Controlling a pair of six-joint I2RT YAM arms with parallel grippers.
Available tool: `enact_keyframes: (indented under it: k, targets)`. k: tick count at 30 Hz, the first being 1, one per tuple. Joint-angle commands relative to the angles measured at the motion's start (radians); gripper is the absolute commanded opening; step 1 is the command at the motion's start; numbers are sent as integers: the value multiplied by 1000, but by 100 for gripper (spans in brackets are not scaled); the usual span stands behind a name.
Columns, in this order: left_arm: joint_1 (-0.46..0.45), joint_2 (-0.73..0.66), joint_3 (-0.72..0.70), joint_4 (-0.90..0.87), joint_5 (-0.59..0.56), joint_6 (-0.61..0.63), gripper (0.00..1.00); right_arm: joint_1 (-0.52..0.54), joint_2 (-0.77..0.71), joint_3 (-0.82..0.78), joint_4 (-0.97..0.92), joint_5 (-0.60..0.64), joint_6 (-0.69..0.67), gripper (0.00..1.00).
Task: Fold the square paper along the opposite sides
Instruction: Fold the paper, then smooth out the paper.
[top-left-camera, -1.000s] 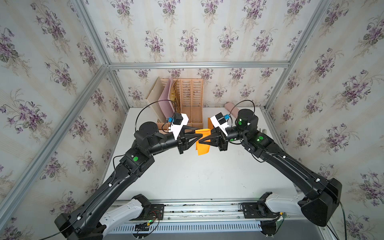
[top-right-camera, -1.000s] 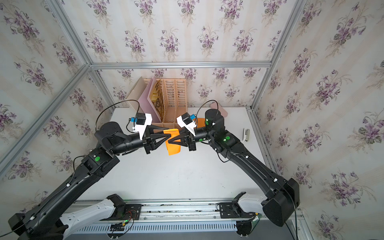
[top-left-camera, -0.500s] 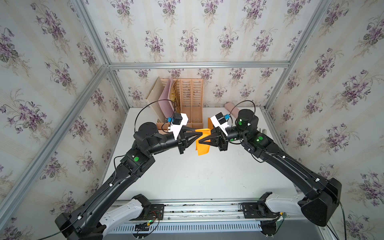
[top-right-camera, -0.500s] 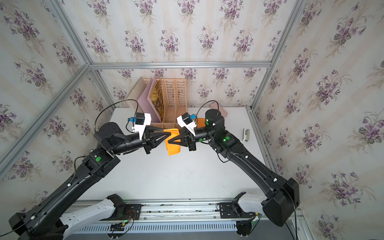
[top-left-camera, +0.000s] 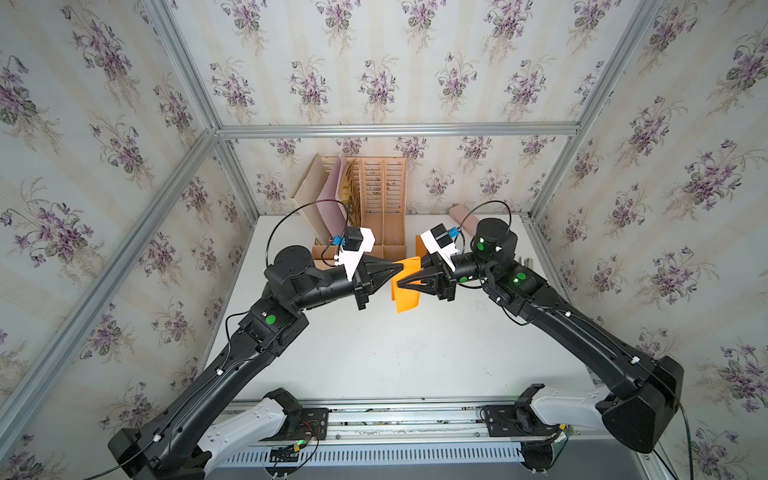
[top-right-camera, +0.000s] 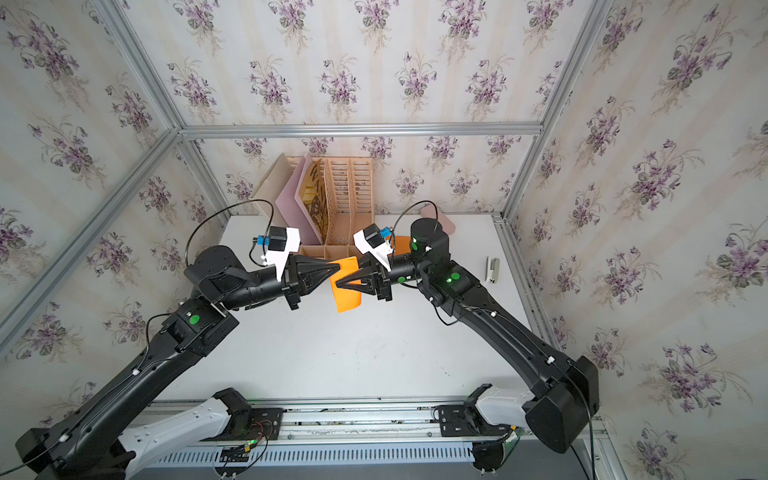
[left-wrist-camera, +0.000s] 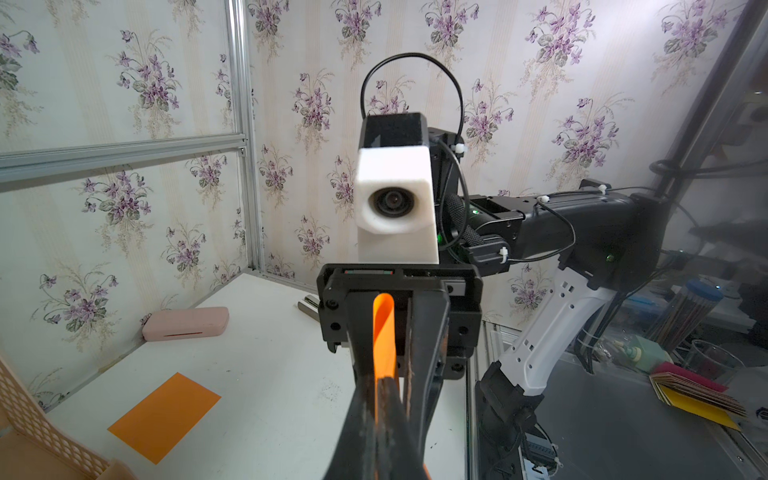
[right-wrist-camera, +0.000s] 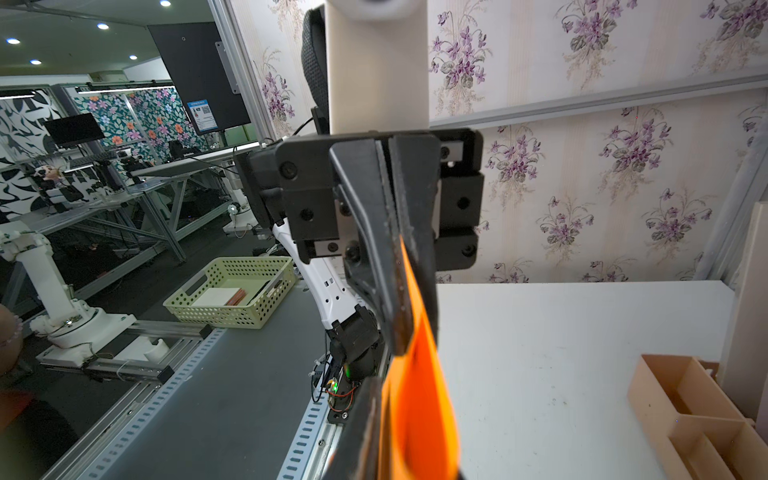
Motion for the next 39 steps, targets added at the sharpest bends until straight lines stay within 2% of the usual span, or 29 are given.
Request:
enact_keyframes:
  k: [1,3,8,21,35,39]
  targets:
    - [1,-2,4,17,27,4,0,1,-13,21,-17,25,-30,33]
    - [1,0,12,-1,35,8,0,1,-17,48,-78,55,-70,35]
    - [1,8,28,-35,47,21,0,1,-28,82,-129,75,-106,33]
    - [1,11,27,-40,42,27,0,1,-42,91,-194,101,-155,14]
    - [2,19,35,-70,27,44,0,1,-40,103,-217,94,-175,13]
    - [2,19,36,-82,24,51,0,1,-38,109,-228,94,-183,8]
